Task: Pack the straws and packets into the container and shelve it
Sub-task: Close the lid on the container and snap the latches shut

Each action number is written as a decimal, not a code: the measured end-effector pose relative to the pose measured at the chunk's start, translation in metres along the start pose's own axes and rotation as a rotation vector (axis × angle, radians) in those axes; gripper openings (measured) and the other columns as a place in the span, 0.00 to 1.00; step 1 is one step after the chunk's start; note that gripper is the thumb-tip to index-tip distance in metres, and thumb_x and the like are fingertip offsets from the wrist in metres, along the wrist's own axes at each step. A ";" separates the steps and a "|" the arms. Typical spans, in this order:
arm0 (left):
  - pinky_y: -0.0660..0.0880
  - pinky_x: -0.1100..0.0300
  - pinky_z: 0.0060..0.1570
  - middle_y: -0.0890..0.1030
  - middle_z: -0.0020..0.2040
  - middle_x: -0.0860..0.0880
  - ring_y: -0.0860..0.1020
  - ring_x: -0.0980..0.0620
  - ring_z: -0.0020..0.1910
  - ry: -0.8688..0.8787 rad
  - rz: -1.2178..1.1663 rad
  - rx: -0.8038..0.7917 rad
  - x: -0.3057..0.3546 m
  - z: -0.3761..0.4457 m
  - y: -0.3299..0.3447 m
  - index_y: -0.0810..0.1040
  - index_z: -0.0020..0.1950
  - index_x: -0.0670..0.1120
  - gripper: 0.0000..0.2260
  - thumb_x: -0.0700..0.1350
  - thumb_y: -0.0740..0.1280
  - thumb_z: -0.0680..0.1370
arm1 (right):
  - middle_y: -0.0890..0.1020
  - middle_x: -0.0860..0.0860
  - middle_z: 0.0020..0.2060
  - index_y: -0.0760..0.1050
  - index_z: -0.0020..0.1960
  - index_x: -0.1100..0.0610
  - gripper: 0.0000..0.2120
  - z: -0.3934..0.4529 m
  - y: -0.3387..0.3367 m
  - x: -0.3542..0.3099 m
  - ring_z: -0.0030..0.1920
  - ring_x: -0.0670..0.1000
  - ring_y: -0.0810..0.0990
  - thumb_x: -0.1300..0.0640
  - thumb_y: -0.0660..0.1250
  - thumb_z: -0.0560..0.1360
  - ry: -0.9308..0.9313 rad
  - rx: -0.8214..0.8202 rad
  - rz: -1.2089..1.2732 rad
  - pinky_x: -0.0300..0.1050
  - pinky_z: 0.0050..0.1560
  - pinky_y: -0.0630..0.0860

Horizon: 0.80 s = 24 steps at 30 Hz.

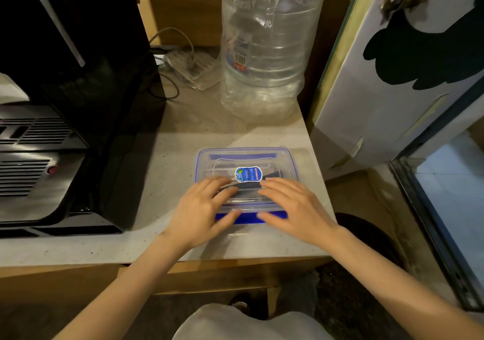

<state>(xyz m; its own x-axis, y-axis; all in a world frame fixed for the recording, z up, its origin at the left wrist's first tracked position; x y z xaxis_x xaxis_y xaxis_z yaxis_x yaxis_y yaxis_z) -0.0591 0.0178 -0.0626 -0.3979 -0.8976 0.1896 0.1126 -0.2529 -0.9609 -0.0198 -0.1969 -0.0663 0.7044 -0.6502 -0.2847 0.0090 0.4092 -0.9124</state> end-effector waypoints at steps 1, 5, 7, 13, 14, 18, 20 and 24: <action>0.78 0.52 0.54 0.81 0.58 0.44 0.79 0.46 0.58 -0.003 0.036 -0.026 0.002 0.000 0.002 0.75 0.60 0.45 0.26 0.63 0.55 0.76 | 0.81 0.54 0.58 0.76 0.59 0.58 0.26 -0.002 0.002 -0.001 0.60 0.51 0.78 0.40 0.63 0.70 -0.022 -0.028 -0.056 0.44 0.60 0.69; 0.78 0.50 0.54 0.81 0.58 0.43 0.80 0.44 0.56 -0.023 0.220 -0.067 0.010 0.002 0.013 0.71 0.61 0.45 0.35 0.63 0.74 0.62 | 0.81 0.55 0.57 0.71 0.58 0.58 0.34 -0.001 0.011 -0.007 0.58 0.54 0.79 0.39 0.75 0.60 -0.047 -0.054 -0.213 0.47 0.58 0.74; 0.79 0.49 0.53 0.82 0.56 0.42 0.81 0.43 0.55 -0.036 0.262 -0.058 0.011 0.004 0.015 0.70 0.60 0.45 0.36 0.60 0.77 0.58 | 0.82 0.55 0.54 0.69 0.57 0.58 0.36 0.002 0.015 -0.010 0.55 0.54 0.81 0.43 0.79 0.57 -0.047 -0.045 -0.284 0.48 0.55 0.77; 0.77 0.47 0.55 0.81 0.58 0.40 0.79 0.41 0.57 -0.015 0.179 -0.009 0.010 -0.001 0.017 0.71 0.62 0.43 0.37 0.56 0.79 0.58 | 0.82 0.56 0.56 0.73 0.57 0.58 0.34 0.001 0.013 -0.006 0.57 0.55 0.79 0.46 0.80 0.57 -0.052 -0.063 -0.184 0.49 0.56 0.76; 0.76 0.46 0.56 0.80 0.59 0.40 0.79 0.41 0.59 -0.008 0.153 -0.004 0.010 -0.003 0.016 0.72 0.63 0.43 0.37 0.56 0.79 0.59 | 0.81 0.55 0.57 0.73 0.58 0.58 0.33 0.000 0.011 -0.005 0.58 0.55 0.79 0.46 0.79 0.58 -0.047 -0.077 -0.152 0.49 0.57 0.75; 0.70 0.46 0.61 0.78 0.63 0.40 0.76 0.40 0.62 0.016 0.086 0.029 0.005 -0.010 0.013 0.74 0.64 0.43 0.29 0.57 0.72 0.68 | 0.78 0.55 0.62 0.74 0.63 0.58 0.30 0.000 -0.002 -0.001 0.64 0.54 0.74 0.48 0.76 0.65 -0.015 -0.124 -0.017 0.45 0.62 0.66; 0.71 0.47 0.60 0.79 0.62 0.41 0.77 0.42 0.61 0.022 0.054 0.044 0.003 -0.009 0.010 0.76 0.62 0.44 0.25 0.60 0.58 0.75 | 0.75 0.53 0.65 0.72 0.66 0.56 0.28 0.001 -0.008 0.001 0.67 0.52 0.70 0.50 0.74 0.69 0.035 -0.121 0.085 0.42 0.63 0.64; 0.77 0.45 0.56 0.81 0.60 0.42 0.79 0.43 0.59 0.034 -0.014 0.021 -0.003 -0.006 0.007 0.78 0.60 0.45 0.28 0.63 0.52 0.76 | 0.71 0.49 0.69 0.69 0.68 0.53 0.27 0.001 -0.007 0.003 0.70 0.44 0.63 0.51 0.70 0.72 0.130 -0.143 0.209 0.41 0.66 0.63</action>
<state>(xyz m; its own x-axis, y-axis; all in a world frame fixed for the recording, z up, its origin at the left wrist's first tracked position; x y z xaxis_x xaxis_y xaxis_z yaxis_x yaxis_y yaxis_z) -0.0622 0.0203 -0.0714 -0.4298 -0.8815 0.1954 0.1259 -0.2728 -0.9538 -0.0170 -0.2017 -0.0604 0.5832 -0.6415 -0.4983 -0.2337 0.4550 -0.8593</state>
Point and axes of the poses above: each hand's wrist, its own z-axis towards the middle knuckle, its own y-axis out of the palm, x = y × z, the point moved 1 cm from there along z, towards the middle knuckle
